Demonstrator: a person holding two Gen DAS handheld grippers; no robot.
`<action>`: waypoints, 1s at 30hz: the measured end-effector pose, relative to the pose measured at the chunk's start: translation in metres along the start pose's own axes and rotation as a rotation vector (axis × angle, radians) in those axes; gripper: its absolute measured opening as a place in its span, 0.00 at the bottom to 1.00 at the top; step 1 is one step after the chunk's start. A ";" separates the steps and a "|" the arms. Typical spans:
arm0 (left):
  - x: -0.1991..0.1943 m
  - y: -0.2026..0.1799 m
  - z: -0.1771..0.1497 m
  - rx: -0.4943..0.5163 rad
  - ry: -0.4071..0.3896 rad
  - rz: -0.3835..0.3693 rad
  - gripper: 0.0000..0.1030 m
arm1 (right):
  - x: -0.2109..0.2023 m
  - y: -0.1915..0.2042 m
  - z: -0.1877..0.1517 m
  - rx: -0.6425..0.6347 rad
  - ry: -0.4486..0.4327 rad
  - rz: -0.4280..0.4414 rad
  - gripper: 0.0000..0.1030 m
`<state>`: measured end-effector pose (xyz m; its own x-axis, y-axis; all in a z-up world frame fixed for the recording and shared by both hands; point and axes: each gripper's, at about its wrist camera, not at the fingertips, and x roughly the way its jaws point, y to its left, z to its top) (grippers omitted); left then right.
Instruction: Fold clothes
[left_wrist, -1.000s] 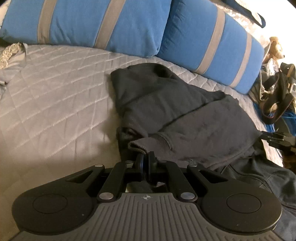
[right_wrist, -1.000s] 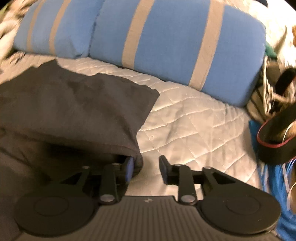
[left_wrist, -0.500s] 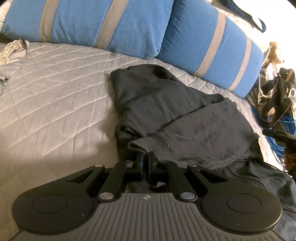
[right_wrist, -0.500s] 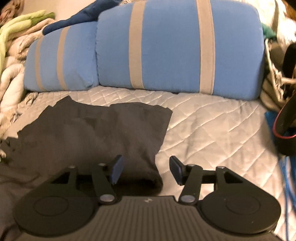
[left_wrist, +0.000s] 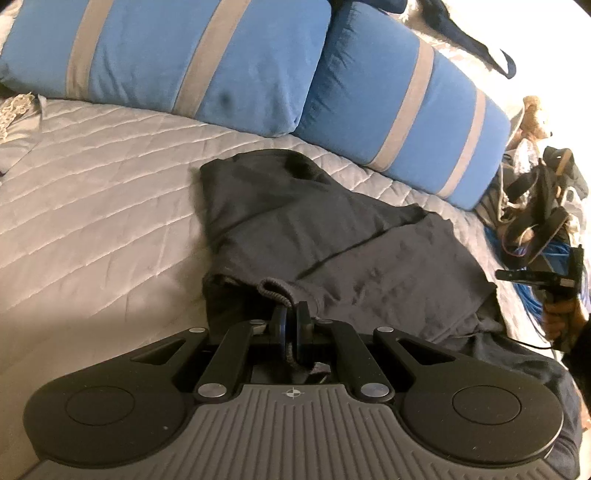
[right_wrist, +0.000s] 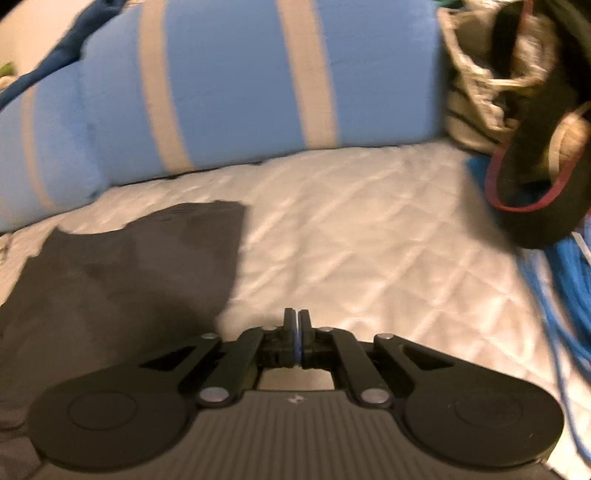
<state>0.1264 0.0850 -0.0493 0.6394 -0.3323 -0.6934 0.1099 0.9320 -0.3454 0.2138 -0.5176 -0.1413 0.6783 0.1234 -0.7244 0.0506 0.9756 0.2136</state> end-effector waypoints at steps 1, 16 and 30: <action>0.002 0.001 -0.001 -0.003 0.002 0.003 0.05 | -0.002 -0.003 -0.001 -0.001 0.000 0.002 0.01; 0.001 0.006 -0.007 -0.031 0.004 0.013 0.05 | 0.029 0.028 -0.003 0.028 0.057 0.186 0.02; 0.018 0.010 -0.008 0.010 0.075 0.116 0.05 | 0.026 0.025 -0.001 0.018 0.007 -0.013 0.00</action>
<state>0.1327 0.0876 -0.0700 0.5894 -0.2317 -0.7739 0.0466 0.9661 -0.2538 0.2316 -0.4896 -0.1555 0.6723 0.1125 -0.7317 0.0720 0.9738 0.2159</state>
